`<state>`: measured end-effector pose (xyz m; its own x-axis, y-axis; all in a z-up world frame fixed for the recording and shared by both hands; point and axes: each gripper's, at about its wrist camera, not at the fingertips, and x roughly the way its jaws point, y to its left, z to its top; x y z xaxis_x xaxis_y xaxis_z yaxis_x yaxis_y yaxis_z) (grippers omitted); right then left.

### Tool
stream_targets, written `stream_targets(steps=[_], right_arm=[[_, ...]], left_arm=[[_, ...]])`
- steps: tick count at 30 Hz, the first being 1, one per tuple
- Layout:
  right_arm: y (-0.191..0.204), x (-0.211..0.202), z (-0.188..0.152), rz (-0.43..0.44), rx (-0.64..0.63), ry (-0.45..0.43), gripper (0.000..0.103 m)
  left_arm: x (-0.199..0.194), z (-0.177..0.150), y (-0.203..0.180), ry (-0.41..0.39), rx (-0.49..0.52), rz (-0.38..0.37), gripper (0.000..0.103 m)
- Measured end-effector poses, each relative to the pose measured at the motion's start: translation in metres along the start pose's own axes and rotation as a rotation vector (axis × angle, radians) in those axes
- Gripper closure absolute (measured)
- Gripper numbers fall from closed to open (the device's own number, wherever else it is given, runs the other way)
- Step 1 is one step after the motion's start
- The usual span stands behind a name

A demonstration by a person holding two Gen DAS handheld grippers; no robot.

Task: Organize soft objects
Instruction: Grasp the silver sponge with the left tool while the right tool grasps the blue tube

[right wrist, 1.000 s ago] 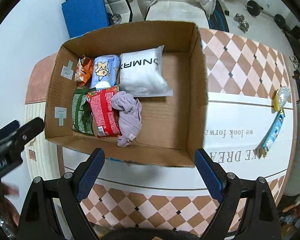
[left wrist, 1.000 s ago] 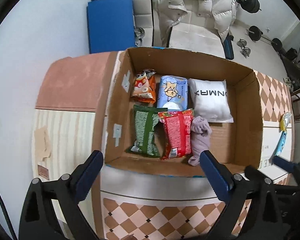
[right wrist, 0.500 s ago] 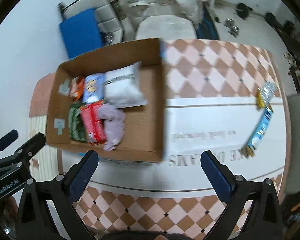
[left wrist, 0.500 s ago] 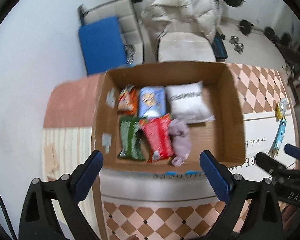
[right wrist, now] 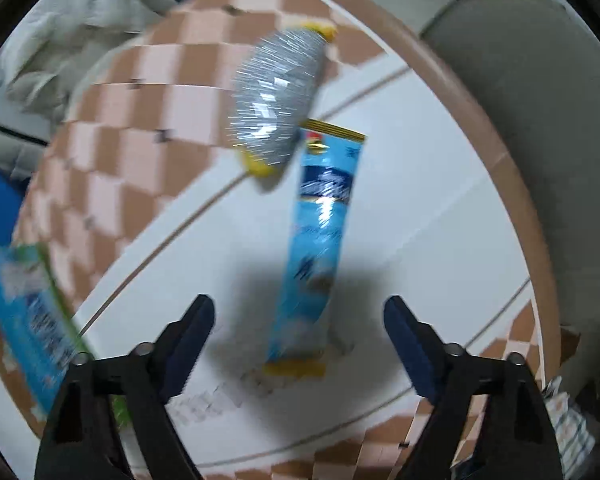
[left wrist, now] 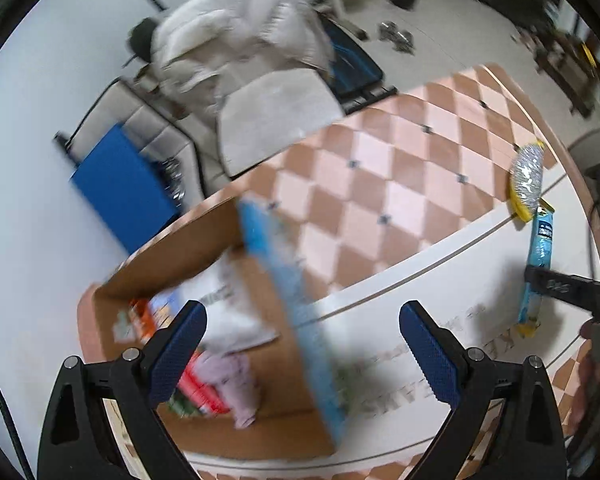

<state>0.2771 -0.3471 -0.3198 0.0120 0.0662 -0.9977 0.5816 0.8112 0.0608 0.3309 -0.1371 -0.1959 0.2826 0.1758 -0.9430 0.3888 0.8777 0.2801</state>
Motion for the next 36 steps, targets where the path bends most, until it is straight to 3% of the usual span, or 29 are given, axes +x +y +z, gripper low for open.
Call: stream_targets(steps=[3,5,7,12,19,23,24,28,31,36], right_arm=[[-0.007,0.025,0.017,-0.002,0.001,0.063,0.04],[-0.007,0.033,0.021,0.002,-0.02,0.089,0.046],[-0.007,0.037,0.023,-0.014,-0.053,0.096,0.066],[-0.03,0.03,0.025,0.005,-0.074,0.093,0.079],[-0.094,0.014,0.04,0.005,-0.021,0.082,0.08],[-0.111,0.014,0.045,-0.002,0.0,0.088,0.08],[-0.111,0.013,0.043,-0.002,0.005,0.089,0.081],[-0.114,0.013,0.04,0.023,0.026,0.103,0.082],[-0.107,0.01,0.041,0.032,0.022,0.103,0.085],[-0.103,-0.006,0.026,0.05,0.017,0.071,0.087]], left_arm=[[0.011,0.028,-0.035,0.017,0.064,0.0,0.004],[0.019,0.05,-0.058,0.027,0.099,-0.017,0.004],[0.026,0.067,-0.077,0.048,0.124,-0.033,0.004],[0.041,0.098,-0.124,0.098,0.179,-0.092,0.004],[0.076,0.126,-0.199,0.237,0.222,-0.278,0.004],[0.101,0.132,-0.228,0.307,0.241,-0.304,0.006],[0.106,0.134,-0.235,0.318,0.248,-0.304,0.009],[0.119,0.133,-0.253,0.347,0.276,-0.298,0.05],[0.115,0.13,-0.254,0.332,0.275,-0.308,0.058],[0.099,0.113,-0.233,0.31,0.216,-0.337,0.06]])
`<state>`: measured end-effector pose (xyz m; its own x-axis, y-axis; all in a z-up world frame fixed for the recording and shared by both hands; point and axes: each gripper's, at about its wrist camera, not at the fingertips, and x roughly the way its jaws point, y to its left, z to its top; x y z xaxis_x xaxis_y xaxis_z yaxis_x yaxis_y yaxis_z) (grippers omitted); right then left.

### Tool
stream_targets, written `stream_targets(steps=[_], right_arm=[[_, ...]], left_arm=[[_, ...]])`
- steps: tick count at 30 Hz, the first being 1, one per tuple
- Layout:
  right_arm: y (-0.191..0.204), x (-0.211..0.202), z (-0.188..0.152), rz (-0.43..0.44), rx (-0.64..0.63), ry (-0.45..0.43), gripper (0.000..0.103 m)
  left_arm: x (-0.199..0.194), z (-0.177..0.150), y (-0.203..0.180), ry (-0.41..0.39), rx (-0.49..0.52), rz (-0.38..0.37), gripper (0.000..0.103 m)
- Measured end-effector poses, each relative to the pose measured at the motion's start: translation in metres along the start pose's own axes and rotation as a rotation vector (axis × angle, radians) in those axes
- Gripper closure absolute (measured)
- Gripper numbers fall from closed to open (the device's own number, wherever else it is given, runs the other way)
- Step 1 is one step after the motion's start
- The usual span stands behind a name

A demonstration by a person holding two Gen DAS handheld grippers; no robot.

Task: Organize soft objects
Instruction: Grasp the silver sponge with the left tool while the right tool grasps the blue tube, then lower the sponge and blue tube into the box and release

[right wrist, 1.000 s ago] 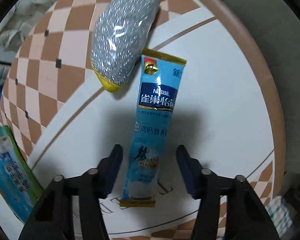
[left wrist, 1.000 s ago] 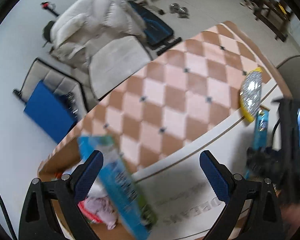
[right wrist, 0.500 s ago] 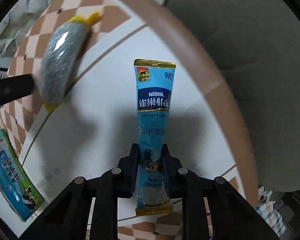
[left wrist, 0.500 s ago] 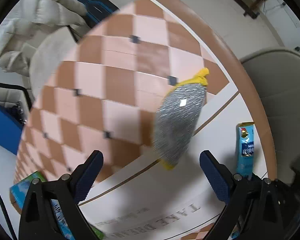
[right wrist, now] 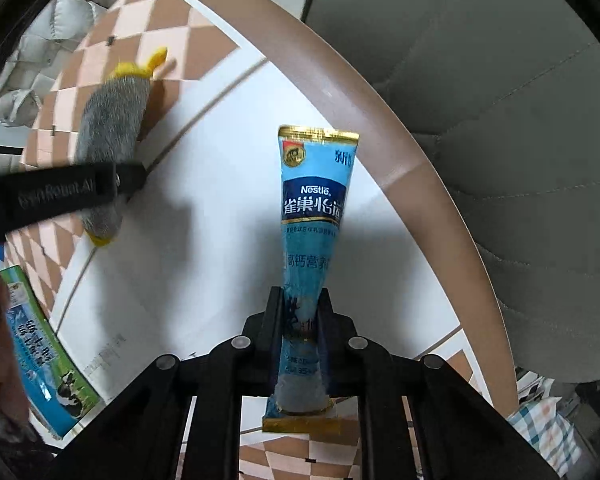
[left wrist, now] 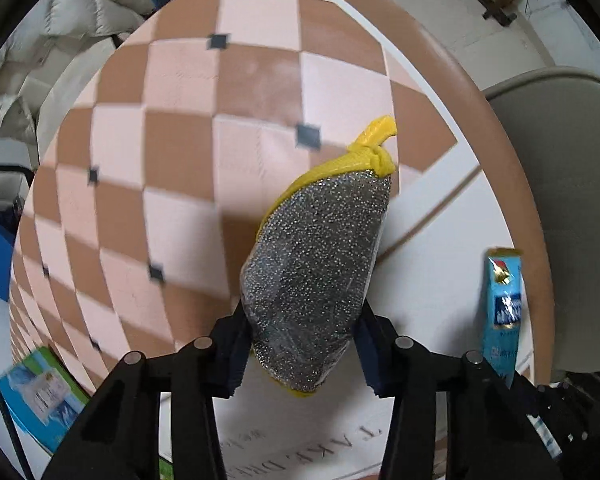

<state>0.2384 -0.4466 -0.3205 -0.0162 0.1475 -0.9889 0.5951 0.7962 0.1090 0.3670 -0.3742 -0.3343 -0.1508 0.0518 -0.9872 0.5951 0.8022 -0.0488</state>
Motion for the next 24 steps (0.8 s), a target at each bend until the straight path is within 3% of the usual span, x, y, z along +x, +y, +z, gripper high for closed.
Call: stream_targets(steps=[1,7,11,16,21,24], right_arm=[[-0.002,-0.004,0.012,0.011,-0.008,-0.006,0.087],[0.045,-0.037,-0.019,0.057,-0.123,-0.069,0.088],[0.092,-0.059,-0.052,0.124,-0.222,-0.086,0.088],[0.194,-0.08,-0.112,0.252,-0.374,-0.08,0.088],[0.294,-0.084,-0.161,0.307,-0.516,-0.083,0.088],[0.338,-0.073,-0.182,0.301,-0.557,-0.088,0.088]], left_arm=[[-0.005,-0.005,0.004,-0.01,-0.014,-0.013,0.06],[-0.061,-0.084,0.054,-0.119,-0.128,-0.121,0.06],[-0.096,-0.154,0.119,-0.176,-0.253,-0.204,0.06],[-0.121,-0.22,0.228,-0.2,-0.436,-0.247,0.06],[-0.108,-0.24,0.317,-0.167,-0.581,-0.274,0.06],[-0.098,-0.242,0.343,-0.136,-0.614,-0.313,0.06]])
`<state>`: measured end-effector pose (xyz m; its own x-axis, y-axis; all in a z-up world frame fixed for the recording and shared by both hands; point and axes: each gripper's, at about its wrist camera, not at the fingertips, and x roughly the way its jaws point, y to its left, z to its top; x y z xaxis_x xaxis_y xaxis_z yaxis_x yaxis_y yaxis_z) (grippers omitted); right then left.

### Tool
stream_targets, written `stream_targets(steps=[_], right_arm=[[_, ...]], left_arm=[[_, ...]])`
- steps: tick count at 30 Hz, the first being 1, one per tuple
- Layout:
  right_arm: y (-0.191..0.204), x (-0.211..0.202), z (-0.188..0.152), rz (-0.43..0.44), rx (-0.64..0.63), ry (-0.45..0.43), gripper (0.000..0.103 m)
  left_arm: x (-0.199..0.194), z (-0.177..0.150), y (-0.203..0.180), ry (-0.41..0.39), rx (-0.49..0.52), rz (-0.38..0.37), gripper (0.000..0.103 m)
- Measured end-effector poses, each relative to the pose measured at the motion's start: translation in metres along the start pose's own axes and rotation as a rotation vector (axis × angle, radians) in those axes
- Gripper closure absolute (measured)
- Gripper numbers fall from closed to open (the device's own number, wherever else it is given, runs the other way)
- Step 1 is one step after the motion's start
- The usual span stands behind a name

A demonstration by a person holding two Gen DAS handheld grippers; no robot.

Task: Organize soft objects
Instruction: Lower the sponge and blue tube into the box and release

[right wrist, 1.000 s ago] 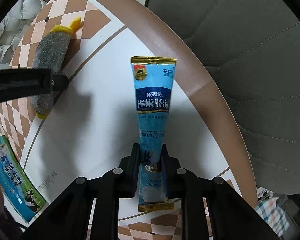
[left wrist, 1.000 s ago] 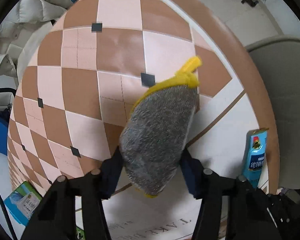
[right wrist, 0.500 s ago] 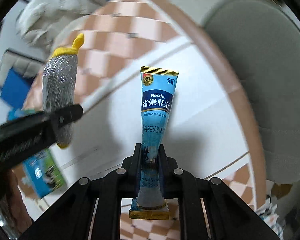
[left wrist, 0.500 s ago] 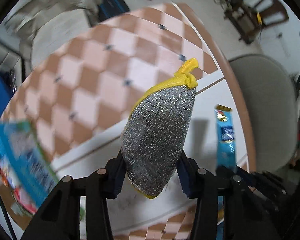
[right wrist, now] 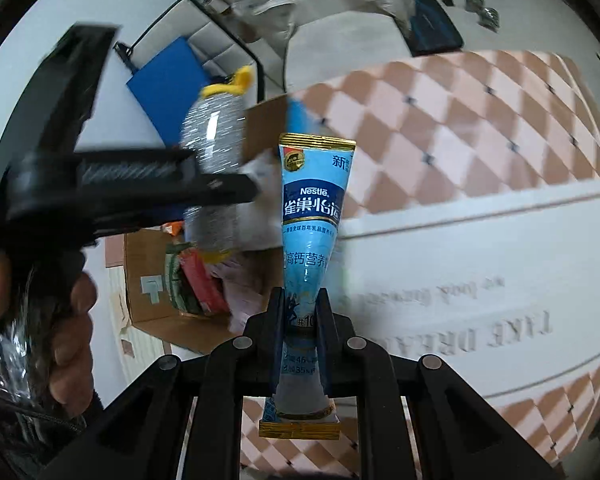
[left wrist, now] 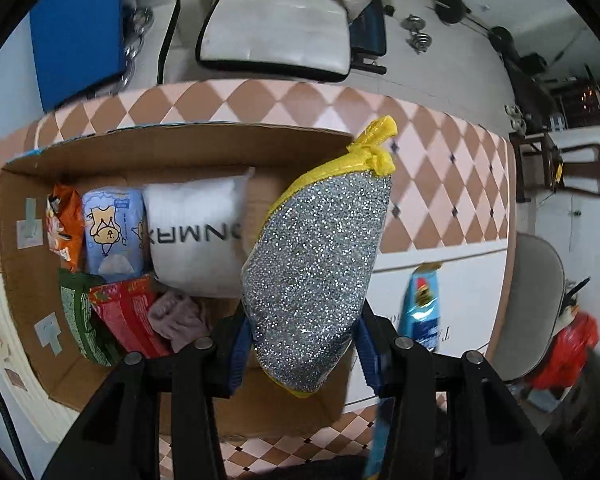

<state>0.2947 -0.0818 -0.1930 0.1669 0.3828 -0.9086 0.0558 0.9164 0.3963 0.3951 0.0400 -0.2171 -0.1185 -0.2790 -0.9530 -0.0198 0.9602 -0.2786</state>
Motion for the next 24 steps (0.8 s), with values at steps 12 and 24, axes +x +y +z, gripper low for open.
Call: stream_targets(steps=[12,24], right_arm=[[0.016,0.062,0.001,-0.049,0.061,0.089,0.081],[0.016,0.052,0.002,-0.104,0.075,0.075,0.041]], left_arm=[[0.052,0.031,0.029,0.16,-0.048,-0.094,0.056],[0.03,0.028,0.035,0.094,0.006,-0.069,0.018]])
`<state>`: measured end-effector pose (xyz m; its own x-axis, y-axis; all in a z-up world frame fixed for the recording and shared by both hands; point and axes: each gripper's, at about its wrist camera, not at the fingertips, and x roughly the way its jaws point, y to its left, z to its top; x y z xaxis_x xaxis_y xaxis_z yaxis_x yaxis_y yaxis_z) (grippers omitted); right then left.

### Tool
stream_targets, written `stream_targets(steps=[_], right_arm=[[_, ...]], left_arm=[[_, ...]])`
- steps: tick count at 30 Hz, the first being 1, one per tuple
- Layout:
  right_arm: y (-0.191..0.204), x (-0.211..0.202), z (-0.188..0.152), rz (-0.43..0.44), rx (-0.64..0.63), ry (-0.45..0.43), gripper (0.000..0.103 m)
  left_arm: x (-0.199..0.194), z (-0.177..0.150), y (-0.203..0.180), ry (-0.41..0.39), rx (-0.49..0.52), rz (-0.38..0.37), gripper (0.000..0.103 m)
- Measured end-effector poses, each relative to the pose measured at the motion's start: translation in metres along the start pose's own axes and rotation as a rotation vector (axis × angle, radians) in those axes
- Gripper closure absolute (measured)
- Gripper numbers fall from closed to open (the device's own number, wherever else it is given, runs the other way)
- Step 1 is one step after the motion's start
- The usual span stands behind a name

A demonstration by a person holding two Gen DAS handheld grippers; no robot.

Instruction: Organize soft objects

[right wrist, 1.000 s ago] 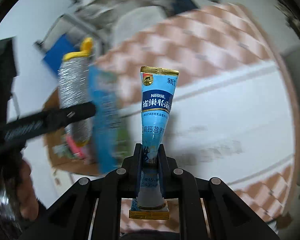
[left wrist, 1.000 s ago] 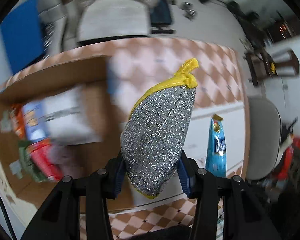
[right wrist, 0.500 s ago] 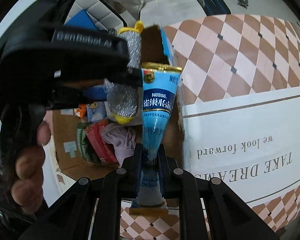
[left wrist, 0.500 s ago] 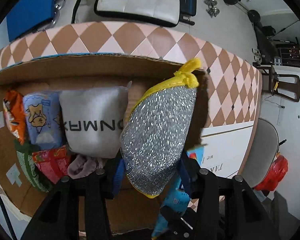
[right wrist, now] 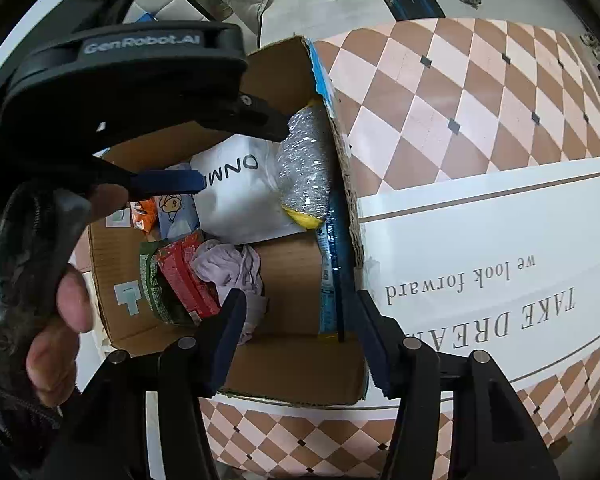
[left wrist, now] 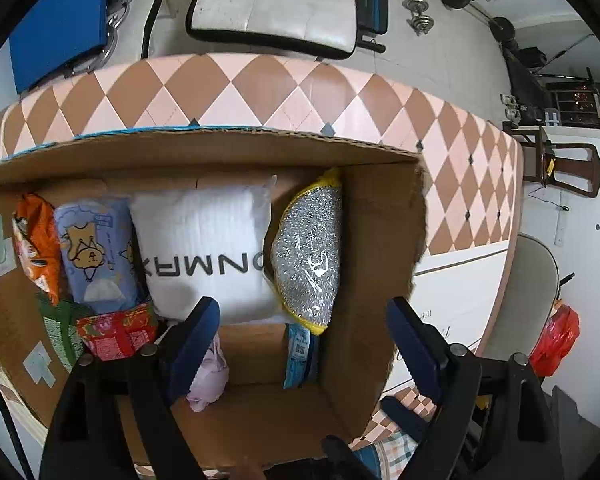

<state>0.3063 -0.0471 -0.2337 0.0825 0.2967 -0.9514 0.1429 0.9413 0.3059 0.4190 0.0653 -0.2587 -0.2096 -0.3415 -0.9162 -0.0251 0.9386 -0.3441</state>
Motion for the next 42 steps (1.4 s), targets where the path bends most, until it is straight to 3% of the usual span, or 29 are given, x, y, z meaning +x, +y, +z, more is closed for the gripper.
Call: stream_targets(steps=[5,8,13,16,18,21,32,42], right_arm=[[0.006,-0.012,-0.005,-0.076,-0.026,-0.022,0.037],[0.009,-0.016,-0.008,-0.126,-0.045,-0.04,0.025],[0.017,-0.019,-0.017,-0.195,-0.089,-0.059,0.025],[0.021,-0.016,-0.023,-0.229,-0.118,-0.06,0.025],[0.022,-0.012,-0.027,-0.24,-0.129,-0.055,0.024],[0.025,-0.008,-0.033,-0.25,-0.141,-0.059,0.005],[0.031,-0.02,-0.046,-0.275,-0.161,-0.112,0.0],[0.035,-0.105,-0.091,-0.221,-0.2,-0.222,0.0]], left_arm=[[-0.028,-0.025,0.003,-0.102,0.043,0.056,0.017],[-0.047,-0.053,0.01,-0.203,0.069,0.146,0.016],[-0.061,-0.1,0.037,-0.313,0.044,0.259,0.015],[-0.066,-0.118,0.052,-0.349,0.022,0.306,0.002],[-0.069,-0.13,0.06,-0.372,0.011,0.33,0.002],[-0.073,-0.143,0.069,-0.405,0.004,0.36,0.002],[-0.083,-0.179,0.07,-0.459,-0.016,0.345,0.002],[-0.139,-0.245,0.036,-0.599,0.019,0.357,0.002]])
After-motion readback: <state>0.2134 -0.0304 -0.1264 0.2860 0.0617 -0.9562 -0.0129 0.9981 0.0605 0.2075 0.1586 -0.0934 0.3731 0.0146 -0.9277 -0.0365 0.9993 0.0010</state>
